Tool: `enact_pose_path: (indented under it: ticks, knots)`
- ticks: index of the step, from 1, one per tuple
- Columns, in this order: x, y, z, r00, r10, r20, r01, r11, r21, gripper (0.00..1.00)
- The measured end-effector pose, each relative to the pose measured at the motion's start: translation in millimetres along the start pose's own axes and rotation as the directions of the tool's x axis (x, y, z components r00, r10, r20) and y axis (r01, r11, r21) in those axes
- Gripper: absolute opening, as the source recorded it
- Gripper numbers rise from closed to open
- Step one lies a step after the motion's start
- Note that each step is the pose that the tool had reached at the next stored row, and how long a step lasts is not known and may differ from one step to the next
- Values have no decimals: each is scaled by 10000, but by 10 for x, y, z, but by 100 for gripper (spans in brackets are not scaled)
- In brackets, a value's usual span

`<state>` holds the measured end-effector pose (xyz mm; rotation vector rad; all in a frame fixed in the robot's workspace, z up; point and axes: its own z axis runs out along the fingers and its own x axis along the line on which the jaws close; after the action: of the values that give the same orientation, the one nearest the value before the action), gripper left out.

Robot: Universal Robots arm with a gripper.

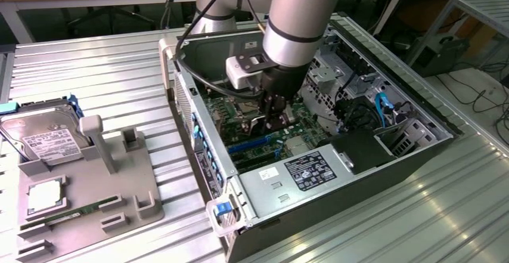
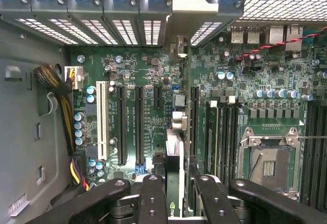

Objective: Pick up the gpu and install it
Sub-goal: 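Insert the gpu into the slot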

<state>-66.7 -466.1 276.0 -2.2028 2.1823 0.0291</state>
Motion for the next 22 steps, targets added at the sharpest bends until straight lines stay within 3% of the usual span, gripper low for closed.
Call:
enact_pose_path:
  ticks: [22]
  knots:
    - [6, 78, 150, 10000, 18, 0, -18, 10000, -63, 27]
